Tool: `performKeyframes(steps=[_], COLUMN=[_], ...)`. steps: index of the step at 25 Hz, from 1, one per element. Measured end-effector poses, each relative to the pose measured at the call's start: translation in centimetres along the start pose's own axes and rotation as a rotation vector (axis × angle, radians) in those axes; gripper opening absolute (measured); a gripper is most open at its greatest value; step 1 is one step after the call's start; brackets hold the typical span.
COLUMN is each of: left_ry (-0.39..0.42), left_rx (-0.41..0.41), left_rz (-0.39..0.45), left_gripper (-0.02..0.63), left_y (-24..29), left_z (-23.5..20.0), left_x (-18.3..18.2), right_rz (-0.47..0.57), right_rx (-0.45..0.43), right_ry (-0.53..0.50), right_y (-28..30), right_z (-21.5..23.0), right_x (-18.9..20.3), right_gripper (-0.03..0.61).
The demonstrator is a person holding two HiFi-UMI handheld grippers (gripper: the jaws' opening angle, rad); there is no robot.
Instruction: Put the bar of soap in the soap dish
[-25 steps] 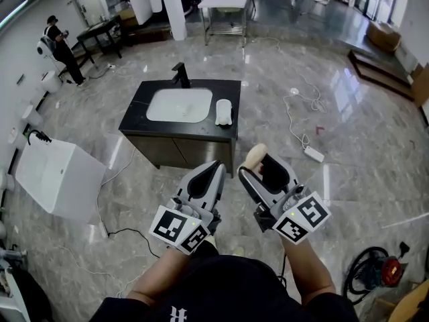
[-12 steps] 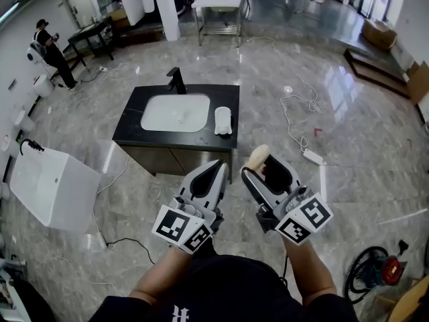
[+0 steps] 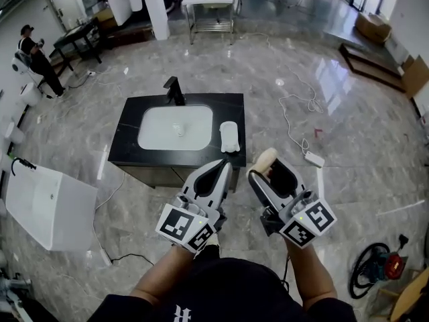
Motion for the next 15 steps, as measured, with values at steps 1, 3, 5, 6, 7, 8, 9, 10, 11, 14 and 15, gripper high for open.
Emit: performKeyframes(steps=[1, 3, 5, 6, 7, 8, 9, 10, 11, 14, 15], left_ry=[-0.001, -0.003, -0.005, -0.007, -0.009, -0.011, -0.013, -0.013, -0.014, -0.022, -0.028], left_rx=[0.010, 0.032, 0.052, 0.060, 0.067, 0.073, 0.077, 0.080, 0.082, 0.080, 0.078], left_rz=[-0.001, -0.002, -0.005, -0.009, -0.015, -0.021, -0.025, -0.026, -0.025, -0.028, -0.033], left_gripper=[0.008, 0.008, 0.008, 0.006, 0.006, 0.008, 0.006, 0.008, 0.008, 0.008, 0.008], left_y=[0.5, 1.4, 2.2, 2.5, 2.7, 2.9, 3.1, 3.3, 3.6, 4.6, 5.0], left_z=[-1.0, -3.1, -5.1, -6.2, -7.2, -8.1, -9.0, -9.9, -10.8, -13.5, -14.3], left_x=[-0.2, -0.7, -1.1, -1.3, -1.3, -1.3, -1.3, -1.4, -1.4, -1.1, -0.8], right_rz=[0.000, 0.006, 0.014, 0.016, 0.017, 0.017, 0.017, 0.017, 0.017, 0.000, -0.010], right_rx=[0.013, 0.040, 0.064, 0.076, 0.087, 0.098, 0.108, 0.118, 0.127, 0.159, 0.171], right_ry=[0.003, 0.012, 0.023, 0.028, 0.033, 0.038, 0.043, 0.047, 0.050, 0.058, 0.065], right_y=[0.9, 2.7, 4.5, 5.4, 6.3, 7.0, 7.6, 8.3, 8.9, 10.6, 11.0], right_z=[0.4, 1.2, 1.9, 2.3, 2.6, 2.9, 3.2, 3.5, 3.9, 5.5, 6.1], right_x=[-0.1, -0.3, -0.5, -0.5, -0.5, -0.4, -0.3, -0.3, -0.3, 0.2, 0.6], right_gripper=[0.258, 0.258, 0.258, 0.258, 0.258, 0.256, 0.258, 0.258, 0.258, 0.257, 0.258])
Point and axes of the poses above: the fingertips, and each gripper's own axes: y forward along the fingers, z to its right, x out of its underside, the point moved 6 cm from there along -y, backward along the fingers, and after that the axes turned 8 degrees about -z, right-handed, at the moved point
